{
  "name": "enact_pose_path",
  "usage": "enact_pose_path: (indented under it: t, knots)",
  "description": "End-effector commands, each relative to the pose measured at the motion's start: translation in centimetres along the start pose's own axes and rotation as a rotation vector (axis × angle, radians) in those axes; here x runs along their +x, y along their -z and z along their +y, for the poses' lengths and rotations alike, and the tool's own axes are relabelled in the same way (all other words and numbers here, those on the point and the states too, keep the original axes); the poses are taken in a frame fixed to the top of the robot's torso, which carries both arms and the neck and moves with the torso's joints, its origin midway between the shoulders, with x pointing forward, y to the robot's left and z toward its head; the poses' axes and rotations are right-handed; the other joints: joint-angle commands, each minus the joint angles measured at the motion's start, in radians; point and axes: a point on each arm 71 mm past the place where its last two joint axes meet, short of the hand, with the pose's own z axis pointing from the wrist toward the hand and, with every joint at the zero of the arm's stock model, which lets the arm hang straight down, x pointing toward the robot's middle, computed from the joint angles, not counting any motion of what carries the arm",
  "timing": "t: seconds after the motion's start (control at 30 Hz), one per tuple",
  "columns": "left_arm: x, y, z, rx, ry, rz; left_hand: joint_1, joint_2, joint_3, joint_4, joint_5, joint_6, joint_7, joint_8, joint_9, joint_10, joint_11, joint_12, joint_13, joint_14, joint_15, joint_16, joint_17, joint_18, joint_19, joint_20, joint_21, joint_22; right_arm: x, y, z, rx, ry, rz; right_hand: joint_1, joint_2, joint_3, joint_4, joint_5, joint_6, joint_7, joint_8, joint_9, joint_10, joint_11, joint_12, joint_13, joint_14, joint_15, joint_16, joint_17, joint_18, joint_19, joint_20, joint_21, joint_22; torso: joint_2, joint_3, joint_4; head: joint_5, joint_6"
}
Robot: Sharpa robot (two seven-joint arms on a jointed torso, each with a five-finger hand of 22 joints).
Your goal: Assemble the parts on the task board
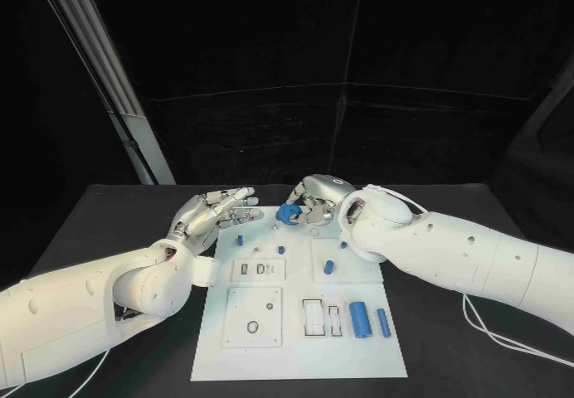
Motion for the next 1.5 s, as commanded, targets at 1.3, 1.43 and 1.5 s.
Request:
enact_pose_path:
  t: [1.3, 1.43, 1.5]
  knots:
    - [0.1, -0.2, 0.0, -0.002, 0.015, 0.012, 0.01, 0.004, 0.006, -0.007, 0.005, -0.012, 0.031, -0.003, -0.001, -0.009, -0.001, -0.007, -0.002, -0.005, 0.003, -0.007, -0.002, 0.014, 0.001, 0.004, -0.008, -0.002, 2.7, -2.8, 2.3, 0.015, 0.084, 0.082, -0.131, -0.066, -0.087, 0.039, -0.03, -0.043, 0.011, -0.067, 0.036, -0.063, 0.038, -0.116, -0.089, 0.061, 0.021, -0.022, 0.053, -0.009, -0.005, 0.022, -0.005, 0.022, 0.001, 0.0025, -0.0041, 0.014, -0.011]
    - [0.1, -0.2, 0.0, -0.003, 0.015, 0.012, 0.01, 0.004, 0.006, -0.007, 0.005, -0.012, 0.031, -0.003, -0.001, -0.01, -0.001, -0.007, -0.002, -0.005, 0.004, -0.008, -0.002, 0.014, 0.001, 0.005, -0.008, -0.002, 2.7, -2.8, 2.4, 0.013, 0.083, 0.082, -0.144, -0.064, -0.133, 0.06, -0.048, -0.093, 0.023, -0.066, 0.037, -0.085, 0.049, -0.153, -0.121, 0.058, 0.031, -0.03, 0.042, -0.007, -0.01, 0.032, -0.009, 0.014, 0.001, 0.0018, -0.0031, 0.014, -0.011]
    - [0.1, -0.2, 0.0, -0.004, 0.015, 0.012, 0.01, 0.004, 0.006, -0.007, 0.005, -0.012, 0.031, -0.003, -0.001, -0.01, -0.001, -0.007, -0.002, -0.005, 0.004, -0.008, -0.002, 0.014, 0.001, 0.005, -0.008, -0.002, 2.8, -2.8, 2.4, 0.012, 0.084, 0.09, -0.149, -0.059, -0.158, 0.074, -0.048, -0.108, 0.027, -0.066, 0.038, -0.093, 0.053, -0.165, -0.132, 0.056, 0.035, -0.035, 0.034, -0.006, -0.013, 0.036, -0.012, 0.009, 0.0, 0.0018, -0.0034, 0.016, -0.011]
